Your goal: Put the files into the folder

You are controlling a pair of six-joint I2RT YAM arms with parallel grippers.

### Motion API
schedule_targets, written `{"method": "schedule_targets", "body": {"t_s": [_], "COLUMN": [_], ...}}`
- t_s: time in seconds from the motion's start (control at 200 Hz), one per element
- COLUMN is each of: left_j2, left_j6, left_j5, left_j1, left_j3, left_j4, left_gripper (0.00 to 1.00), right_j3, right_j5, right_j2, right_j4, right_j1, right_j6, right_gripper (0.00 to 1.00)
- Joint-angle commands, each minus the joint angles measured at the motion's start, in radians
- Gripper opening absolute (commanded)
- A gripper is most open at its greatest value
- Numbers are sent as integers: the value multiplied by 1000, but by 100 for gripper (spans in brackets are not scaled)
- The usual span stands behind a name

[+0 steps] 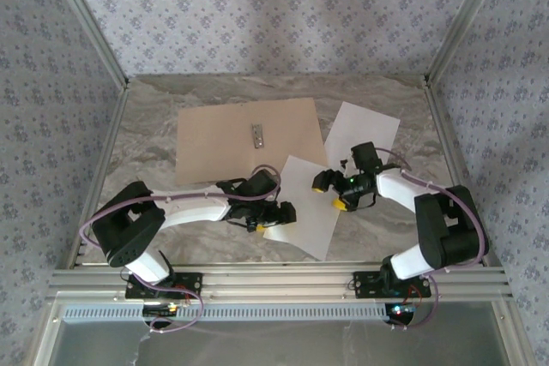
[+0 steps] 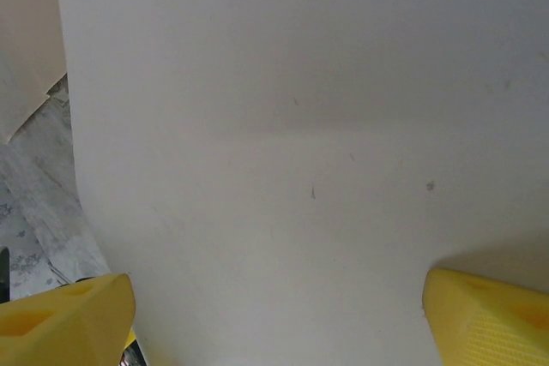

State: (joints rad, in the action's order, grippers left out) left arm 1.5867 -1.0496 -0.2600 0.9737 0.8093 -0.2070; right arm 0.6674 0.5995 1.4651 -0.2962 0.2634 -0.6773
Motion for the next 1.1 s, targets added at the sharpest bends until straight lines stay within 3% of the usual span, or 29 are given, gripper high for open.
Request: {"method": "schedule_targets", "body": {"t_s": [0.0, 0.525, 1.094], "left_j2": [25, 35, 28], "left_j6": [-4, -6, -48], "left_j5": [6, -1, -16], "left_j1": [19, 26, 26], "left_j3": [7, 33, 39], "left_j4": [122, 144, 207], "left_gripper": [87, 78, 49], "right_j3": [-22, -54, -25], "right_j5": [10, 11, 20], "right_j2": [-29, -66, -139], "right_j4": [-35, -9, -38], "right_j1": [11, 42, 18], "right_j6": [-32, -73, -70], "right_gripper": [89, 89, 91]}}
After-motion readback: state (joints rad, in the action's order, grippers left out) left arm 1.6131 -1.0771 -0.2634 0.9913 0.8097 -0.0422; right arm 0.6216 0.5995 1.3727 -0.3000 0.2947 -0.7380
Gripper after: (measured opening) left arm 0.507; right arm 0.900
